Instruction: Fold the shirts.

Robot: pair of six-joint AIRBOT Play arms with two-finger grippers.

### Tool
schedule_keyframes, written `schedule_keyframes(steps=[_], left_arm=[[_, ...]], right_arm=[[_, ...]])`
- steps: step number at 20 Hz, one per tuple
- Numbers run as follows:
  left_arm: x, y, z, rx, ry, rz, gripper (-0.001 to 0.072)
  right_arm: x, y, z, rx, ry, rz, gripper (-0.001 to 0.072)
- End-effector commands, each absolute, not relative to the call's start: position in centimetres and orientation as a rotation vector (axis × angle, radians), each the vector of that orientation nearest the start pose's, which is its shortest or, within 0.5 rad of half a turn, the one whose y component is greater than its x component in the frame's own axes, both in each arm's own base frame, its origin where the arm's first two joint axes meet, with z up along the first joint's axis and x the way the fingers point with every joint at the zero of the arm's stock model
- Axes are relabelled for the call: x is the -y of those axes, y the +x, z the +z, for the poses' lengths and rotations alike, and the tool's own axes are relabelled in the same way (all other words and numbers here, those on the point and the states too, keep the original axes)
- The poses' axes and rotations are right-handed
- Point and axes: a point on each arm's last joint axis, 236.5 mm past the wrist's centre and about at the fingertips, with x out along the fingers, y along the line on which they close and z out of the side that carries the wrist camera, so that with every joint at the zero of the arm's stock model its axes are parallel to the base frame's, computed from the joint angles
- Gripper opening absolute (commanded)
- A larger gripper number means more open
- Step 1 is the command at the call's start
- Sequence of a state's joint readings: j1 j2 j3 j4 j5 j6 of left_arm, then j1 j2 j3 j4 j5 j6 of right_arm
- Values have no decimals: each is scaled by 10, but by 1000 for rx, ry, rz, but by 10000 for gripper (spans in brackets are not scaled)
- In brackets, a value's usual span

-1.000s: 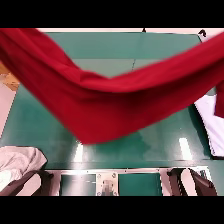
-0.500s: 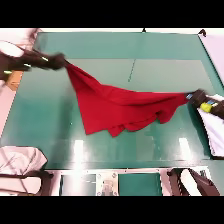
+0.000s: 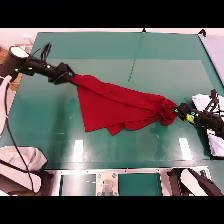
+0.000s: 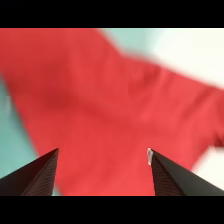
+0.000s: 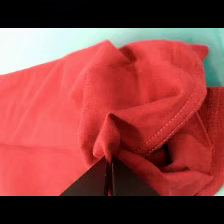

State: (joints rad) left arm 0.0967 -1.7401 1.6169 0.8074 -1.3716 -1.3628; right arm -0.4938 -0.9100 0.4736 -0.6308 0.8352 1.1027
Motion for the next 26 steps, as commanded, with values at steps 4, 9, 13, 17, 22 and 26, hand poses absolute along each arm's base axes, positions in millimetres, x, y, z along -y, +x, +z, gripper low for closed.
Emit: schedule_keyframes(steps=[4, 9, 13, 17, 22, 26], left_arm=[[100, 338, -15, -1694, -556, -436, 637], [144, 283, -73, -1659, -565, -364, 637], [192, 276, -107, -1567, -649, -336, 637], [204, 289, -114, -1490, -703, -290, 636], [224, 282, -95, -1486, -683, -467, 21], [206, 322, -7, -1325, -679, -593, 19]], right_arm=[[12, 320, -27, -894, 794, 21, 14], [12, 320, -28, -895, 794, 21, 14], [12, 320, -28, -895, 794, 21, 14], [12, 320, -28, -895, 793, 22, 14], [12, 321, -27, -892, 793, 24, 14], [7, 341, 28, -819, 757, 116, 12]])
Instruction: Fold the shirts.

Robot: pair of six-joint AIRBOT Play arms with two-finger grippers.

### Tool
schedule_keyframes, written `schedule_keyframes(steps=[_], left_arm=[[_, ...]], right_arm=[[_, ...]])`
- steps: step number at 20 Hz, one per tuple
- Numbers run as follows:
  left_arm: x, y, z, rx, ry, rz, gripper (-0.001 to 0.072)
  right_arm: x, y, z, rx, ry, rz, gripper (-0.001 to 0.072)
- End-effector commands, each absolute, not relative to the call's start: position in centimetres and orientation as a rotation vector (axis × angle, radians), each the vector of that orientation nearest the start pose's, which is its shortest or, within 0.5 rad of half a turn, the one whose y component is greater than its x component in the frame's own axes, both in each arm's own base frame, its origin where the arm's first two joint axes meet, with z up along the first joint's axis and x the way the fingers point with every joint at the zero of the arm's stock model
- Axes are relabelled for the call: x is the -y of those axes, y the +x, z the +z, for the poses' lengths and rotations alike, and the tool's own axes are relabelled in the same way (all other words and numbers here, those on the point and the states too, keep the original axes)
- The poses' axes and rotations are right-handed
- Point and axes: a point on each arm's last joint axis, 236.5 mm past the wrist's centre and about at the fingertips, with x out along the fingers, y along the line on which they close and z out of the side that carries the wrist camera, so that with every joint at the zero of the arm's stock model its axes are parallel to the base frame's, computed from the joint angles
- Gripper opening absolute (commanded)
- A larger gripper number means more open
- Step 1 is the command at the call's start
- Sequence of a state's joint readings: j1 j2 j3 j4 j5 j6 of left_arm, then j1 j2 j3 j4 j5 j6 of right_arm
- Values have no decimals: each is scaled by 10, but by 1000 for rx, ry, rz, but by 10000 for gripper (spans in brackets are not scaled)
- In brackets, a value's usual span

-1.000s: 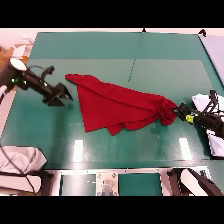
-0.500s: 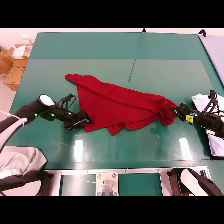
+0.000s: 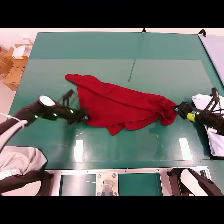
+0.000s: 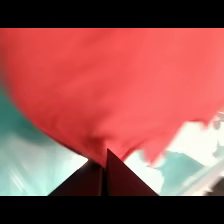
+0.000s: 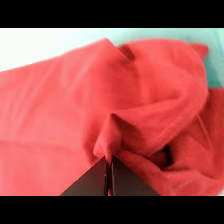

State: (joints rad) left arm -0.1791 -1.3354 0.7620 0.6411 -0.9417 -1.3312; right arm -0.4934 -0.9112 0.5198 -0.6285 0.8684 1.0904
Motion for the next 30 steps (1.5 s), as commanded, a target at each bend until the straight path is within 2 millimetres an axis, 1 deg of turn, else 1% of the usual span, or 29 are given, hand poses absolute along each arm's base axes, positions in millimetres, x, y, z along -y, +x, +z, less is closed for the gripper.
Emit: schedule_keyframes(steps=[1, 2, 3, 4, 5, 6, 7, 8, 9, 10, 11, 12, 13, 14, 15, 16, 17, 19, 21, 23, 25, 26, 27, 28, 30], left_arm=[[197, 339, 38, -1217, -663, -626, 19], [184, 356, 96, -1072, -631, -654, 19], [171, 366, 157, -926, -588, -676, 19], [156, 369, 226, -758, -529, -682, 19], [141, 364, 295, -593, -473, -673, 20], [130, 353, 356, -443, -406, -663, 20], [122, 333, 415, -295, -334, -650, 19], [118, 311, 461, -179, -268, -638, 20], [117, 286, 501, -78, -207, -625, 20], [117, 264, 528, -6, -162, -606, 20], [115, 244, 549, 51, -118, -575, 20], [113, 233, 560, 85, -96, -545, 20], [112, 225, 565, 97, -84, -526, 20], [110, 221, 565, 96, -78, -508, 20], [108, 223, 558, 67, -77, -500, 20], [108, 226, 550, 36, -74, -499, 20], [105, 232, 542, 7, -79, -494, 20], [99, 254, 519, -67, -116, -486, 20], [92, 281, 483, -167, -162, -482, 20], [84, 312, 439, -290, -208, -480, 20], [76, 346, 390, -408, -269, -478, 20], [74, 366, 363, -462, -297, -482, 20], [74, 388, 331, -520, -328, -487, 20], [78, 411, 298, -576, -353, -493, 20], [95, 456, 220, -698, -400, -504, 20]], right_arm=[[9, 352, 66, -759, 728, 146, 12], [12, 363, 119, -666, 684, 170, 12], [16, 368, 175, -567, 640, 184, 12], [18, 366, 238, -453, 587, 194, 12], [18, 359, 297, -347, 528, 201, 13], [16, 344, 356, -233, 462, 201, 13], [12, 326, 406, -132, 410, 193, 13], [6, 303, 452, -32, 357, 181, 13], [-2, 279, 490, 53, 299, 163, 13], [-8, 258, 516, 118, 245, 133, 13], [-13, 237, 537, 174, 188, 88, 13], [-17, 217, 552, 218, 139, 41, 13], [-19, 200, 563, 252, 97, -9, 13], [-20, 185, 571, 280, 65, -58, 13], [-20, 174, 575, 297, 38, -97, 13], [-18, 168, 576, 303, 18, -129, 13], [-15, 168, 574, 292, 13, -141, 14], [-10, 182, 561, 245, 48, -120, 14], [-7, 217, 534, 168, 157, -14, 14], [3, 254, 496, 81, 247, 67, 14], [27, 296, 444, -22, 362, 102, 14], [39, 321, 411, -83, 414, 107, 14], [49, 348, 374, -145, 455, 113, 14], [55, 374, 336, -204, 487, 119, 14], [61, 427, 248, -340, 530, 109, 14]])
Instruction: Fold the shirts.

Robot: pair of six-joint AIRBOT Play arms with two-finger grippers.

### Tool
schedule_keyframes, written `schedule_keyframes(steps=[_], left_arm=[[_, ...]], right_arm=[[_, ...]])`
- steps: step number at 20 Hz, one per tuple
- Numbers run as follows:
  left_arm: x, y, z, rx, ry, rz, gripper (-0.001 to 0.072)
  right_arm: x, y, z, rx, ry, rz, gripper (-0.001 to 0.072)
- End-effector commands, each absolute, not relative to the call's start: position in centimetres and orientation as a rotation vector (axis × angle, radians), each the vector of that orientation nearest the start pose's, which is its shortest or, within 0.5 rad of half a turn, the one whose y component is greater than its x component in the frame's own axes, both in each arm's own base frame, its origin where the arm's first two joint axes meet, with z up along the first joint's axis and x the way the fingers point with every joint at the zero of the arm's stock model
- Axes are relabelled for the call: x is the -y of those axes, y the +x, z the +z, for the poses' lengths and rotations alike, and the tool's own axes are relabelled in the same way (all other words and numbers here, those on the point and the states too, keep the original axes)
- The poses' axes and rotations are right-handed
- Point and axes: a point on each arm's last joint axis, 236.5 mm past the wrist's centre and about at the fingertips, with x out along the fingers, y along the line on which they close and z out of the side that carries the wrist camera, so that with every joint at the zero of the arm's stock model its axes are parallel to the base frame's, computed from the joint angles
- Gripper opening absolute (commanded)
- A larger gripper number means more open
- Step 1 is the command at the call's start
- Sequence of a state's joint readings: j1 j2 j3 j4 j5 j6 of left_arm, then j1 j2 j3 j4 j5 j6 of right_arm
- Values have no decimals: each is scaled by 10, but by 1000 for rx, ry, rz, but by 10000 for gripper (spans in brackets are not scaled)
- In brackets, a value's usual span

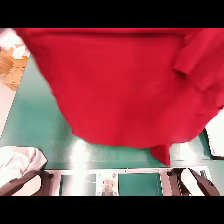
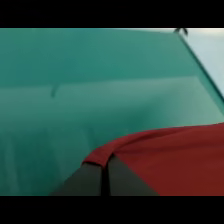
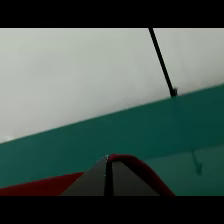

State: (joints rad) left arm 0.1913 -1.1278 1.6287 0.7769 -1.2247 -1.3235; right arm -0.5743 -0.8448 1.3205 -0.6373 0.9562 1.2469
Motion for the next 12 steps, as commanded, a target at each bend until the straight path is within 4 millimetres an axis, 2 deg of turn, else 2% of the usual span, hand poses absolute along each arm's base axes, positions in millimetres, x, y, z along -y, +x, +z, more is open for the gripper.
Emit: schedule_keyframes(steps=[1, 3, 5, 6, 7, 9, 10, 12], left_arm=[[102, 478, 181, -752, -425, -495, 20], [108, 519, 113, -824, -493, -457, 20], [104, 550, 60, -846, -576, -397, 20], [100, 562, 40, -847, -608, -364, 20], [95, 570, 26, -842, -624, -338, 20], [89, 580, 11, -823, -617, -312, 20], [87, 583, 9, -815, -604, -309, 20], [83, 588, 8, -794, -597, -292, 21]], right_arm=[[63, 452, 199, -416, 560, 94, 14], [70, 490, 114, -557, 634, 54, 14], [81, 515, 48, -658, 687, 18, 14], [85, 526, 26, -691, 701, 11, 14], [89, 537, 9, -712, 711, 7, 14], [96, 556, -6, -724, 716, 11, 14], [98, 564, -7, -720, 714, 15, 14], [103, 577, 4, -693, 699, 27, 14]])
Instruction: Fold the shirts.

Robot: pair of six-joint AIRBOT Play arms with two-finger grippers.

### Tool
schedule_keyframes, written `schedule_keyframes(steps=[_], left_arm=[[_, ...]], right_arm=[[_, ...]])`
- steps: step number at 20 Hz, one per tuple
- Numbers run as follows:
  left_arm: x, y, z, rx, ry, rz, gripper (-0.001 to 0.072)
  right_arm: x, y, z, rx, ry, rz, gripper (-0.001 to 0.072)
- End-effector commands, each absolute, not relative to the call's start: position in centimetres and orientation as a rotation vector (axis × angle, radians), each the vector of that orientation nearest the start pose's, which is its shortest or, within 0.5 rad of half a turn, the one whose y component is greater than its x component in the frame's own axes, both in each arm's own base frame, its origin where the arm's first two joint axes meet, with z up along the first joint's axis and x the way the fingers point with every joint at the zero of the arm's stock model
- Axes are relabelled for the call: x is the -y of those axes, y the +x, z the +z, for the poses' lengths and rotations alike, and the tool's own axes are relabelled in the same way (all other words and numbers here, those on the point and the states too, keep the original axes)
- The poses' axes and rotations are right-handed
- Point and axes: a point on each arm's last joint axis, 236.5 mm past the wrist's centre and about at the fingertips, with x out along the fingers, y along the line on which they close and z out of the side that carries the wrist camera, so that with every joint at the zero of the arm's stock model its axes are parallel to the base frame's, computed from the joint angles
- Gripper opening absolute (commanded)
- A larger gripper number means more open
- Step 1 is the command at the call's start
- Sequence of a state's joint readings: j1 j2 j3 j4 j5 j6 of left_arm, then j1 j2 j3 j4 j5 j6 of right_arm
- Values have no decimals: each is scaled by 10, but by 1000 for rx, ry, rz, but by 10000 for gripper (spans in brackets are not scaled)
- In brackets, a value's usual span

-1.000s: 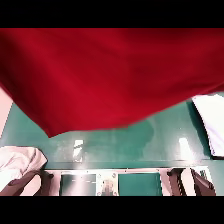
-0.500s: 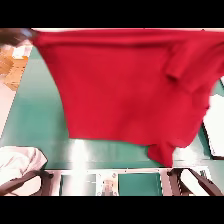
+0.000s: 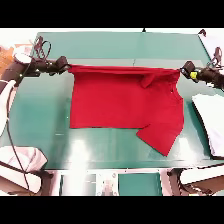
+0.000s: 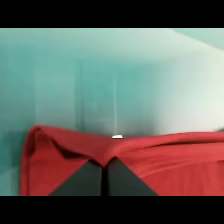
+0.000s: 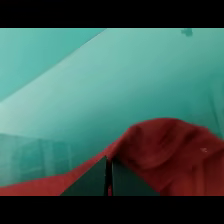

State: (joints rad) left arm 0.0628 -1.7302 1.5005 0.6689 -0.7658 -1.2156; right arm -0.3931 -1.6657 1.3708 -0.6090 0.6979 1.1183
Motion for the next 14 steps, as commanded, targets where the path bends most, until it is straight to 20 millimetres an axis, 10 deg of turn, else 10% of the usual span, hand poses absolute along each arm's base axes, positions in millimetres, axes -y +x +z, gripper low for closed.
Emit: schedule_keyframes(steps=[1, 7, 14], left_arm=[[82, 588, 9, -791, -589, -294, 20], [97, 540, -21, -1010, -445, -408, 21], [98, 493, -62, -1238, -385, -423, 21]], right_arm=[[103, 579, 12, -680, 689, 34, 14], [105, 522, 8, -914, 494, 88, 10], [97, 451, -59, -1128, 438, 40, 11]])
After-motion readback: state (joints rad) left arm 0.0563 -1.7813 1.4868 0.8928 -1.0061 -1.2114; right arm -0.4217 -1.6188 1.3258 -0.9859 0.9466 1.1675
